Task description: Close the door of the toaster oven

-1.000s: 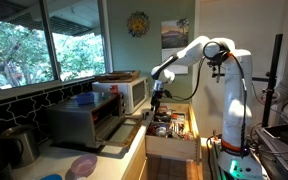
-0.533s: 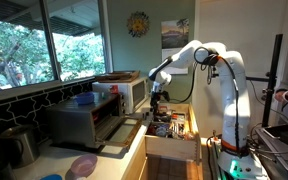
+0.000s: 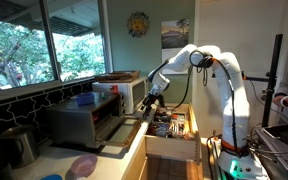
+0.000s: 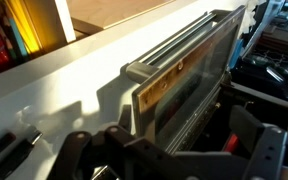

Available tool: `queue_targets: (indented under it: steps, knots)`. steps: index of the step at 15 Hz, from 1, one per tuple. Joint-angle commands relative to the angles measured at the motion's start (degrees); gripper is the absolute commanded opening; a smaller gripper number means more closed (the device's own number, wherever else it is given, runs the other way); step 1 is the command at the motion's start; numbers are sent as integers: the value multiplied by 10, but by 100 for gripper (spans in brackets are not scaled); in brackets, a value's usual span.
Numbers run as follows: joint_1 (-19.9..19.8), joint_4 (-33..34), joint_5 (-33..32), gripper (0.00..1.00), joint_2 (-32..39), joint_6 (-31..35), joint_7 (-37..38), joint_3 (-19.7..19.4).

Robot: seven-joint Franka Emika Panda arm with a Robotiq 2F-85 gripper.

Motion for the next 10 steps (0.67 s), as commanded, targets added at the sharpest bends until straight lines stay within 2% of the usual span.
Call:
queue_targets:
  steps: [1, 10]
  knots:
    - [-12, 22, 13, 100, 33, -1, -13, 9]
    - [-20, 54, 15, 100, 73, -49, -18, 29]
